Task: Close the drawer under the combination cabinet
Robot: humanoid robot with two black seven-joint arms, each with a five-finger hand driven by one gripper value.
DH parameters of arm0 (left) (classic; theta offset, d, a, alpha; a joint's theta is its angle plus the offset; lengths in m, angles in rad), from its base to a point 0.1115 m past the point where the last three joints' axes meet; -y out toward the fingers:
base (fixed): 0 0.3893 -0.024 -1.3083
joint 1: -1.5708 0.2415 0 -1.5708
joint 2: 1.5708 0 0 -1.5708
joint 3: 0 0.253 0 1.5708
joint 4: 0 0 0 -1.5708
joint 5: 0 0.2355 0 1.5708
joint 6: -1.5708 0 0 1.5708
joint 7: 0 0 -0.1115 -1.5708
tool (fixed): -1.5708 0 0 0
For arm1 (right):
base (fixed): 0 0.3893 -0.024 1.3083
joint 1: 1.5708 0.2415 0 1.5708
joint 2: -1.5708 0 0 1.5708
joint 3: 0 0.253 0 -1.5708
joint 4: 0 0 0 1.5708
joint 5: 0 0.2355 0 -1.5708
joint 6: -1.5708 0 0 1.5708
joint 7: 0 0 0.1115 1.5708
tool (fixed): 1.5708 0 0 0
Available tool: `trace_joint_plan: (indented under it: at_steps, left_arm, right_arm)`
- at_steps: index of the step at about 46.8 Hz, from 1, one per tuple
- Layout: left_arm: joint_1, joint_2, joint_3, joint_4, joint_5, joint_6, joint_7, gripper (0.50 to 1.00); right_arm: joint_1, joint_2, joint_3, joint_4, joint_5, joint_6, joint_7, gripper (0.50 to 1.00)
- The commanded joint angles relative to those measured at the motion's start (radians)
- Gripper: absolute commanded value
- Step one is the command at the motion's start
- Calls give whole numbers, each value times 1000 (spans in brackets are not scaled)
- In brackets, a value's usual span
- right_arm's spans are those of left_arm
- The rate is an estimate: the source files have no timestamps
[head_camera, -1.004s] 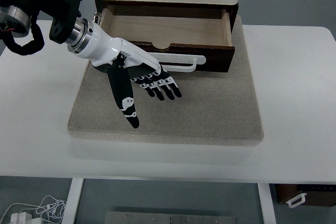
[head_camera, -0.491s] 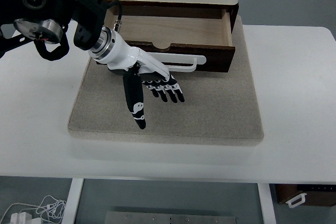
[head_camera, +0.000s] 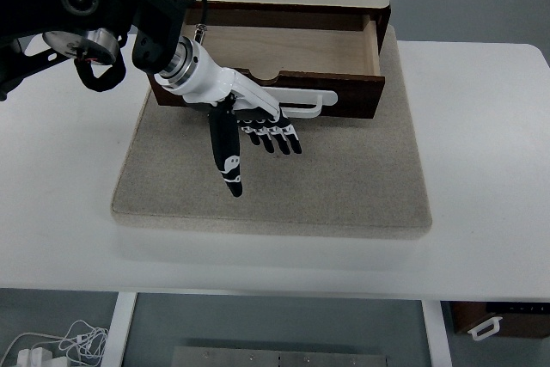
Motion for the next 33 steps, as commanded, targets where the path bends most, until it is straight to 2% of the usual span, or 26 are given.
trace_joint_plan:
  at_steps: [1,17,33]
  left_arm:
    - [0,-6,0,4,19,0,0,1000]
    - [3,-13,0,32,47,0,0,1000]
    - [0,-52,-1,90,92,0,0,1000]
  right_arm:
    - [0,0,0,0,0,1,0,952]
    - [0,0,0,-1,0,1,-1,952]
    - [0,0,0,0,0,0,0,952]
